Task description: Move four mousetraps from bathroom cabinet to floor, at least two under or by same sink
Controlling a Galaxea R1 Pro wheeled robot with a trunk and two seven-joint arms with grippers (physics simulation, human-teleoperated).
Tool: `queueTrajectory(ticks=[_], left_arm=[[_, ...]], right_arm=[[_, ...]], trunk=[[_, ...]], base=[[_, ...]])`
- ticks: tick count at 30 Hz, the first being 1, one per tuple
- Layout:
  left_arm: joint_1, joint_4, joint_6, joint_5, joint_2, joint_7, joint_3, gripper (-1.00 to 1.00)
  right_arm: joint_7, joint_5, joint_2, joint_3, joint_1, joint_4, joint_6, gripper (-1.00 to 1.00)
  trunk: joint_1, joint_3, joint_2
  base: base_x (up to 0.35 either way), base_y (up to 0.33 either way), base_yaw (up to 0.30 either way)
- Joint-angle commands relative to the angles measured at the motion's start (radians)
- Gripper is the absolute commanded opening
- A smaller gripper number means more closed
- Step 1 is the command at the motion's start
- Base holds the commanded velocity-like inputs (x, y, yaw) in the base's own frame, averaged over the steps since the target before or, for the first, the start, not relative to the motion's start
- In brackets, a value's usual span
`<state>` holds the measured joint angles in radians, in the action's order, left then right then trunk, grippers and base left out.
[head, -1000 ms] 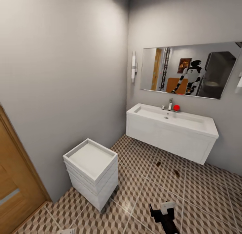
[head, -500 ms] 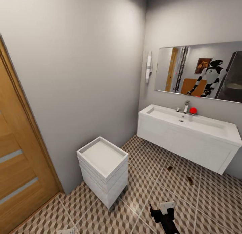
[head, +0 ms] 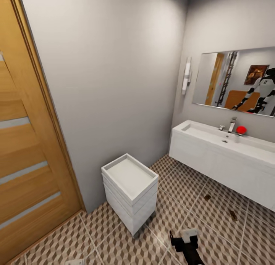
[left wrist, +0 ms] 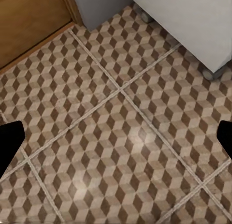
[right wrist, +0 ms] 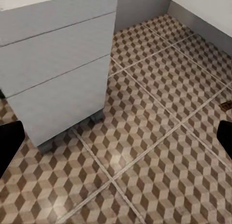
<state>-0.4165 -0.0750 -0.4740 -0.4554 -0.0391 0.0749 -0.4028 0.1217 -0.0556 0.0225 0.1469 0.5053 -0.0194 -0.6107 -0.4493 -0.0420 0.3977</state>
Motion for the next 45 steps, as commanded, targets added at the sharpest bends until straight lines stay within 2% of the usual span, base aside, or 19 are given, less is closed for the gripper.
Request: queueTrajectory(ticks=[1,45], left_arm=[[-0.001,-0.003,-0.005,-0.003,0.001,0.003,-0.008,1.0],[-0.001,-0.003,-0.005,-0.003,0.001,0.003,-0.008,1.0]], right_arm=[[0.01,-0.006,0.0,0.006,0.001,0.001,-0.001,1.0],[0.01,-0.006,-0.001,0.006,0.001,0.001,-0.001,1.0]], trunk=[[-0.001,-0.002,0.002],[-0.001,-0.002,0.002]], base=[[0.0,0.0,0.258],[0.0,0.0,0.257]])
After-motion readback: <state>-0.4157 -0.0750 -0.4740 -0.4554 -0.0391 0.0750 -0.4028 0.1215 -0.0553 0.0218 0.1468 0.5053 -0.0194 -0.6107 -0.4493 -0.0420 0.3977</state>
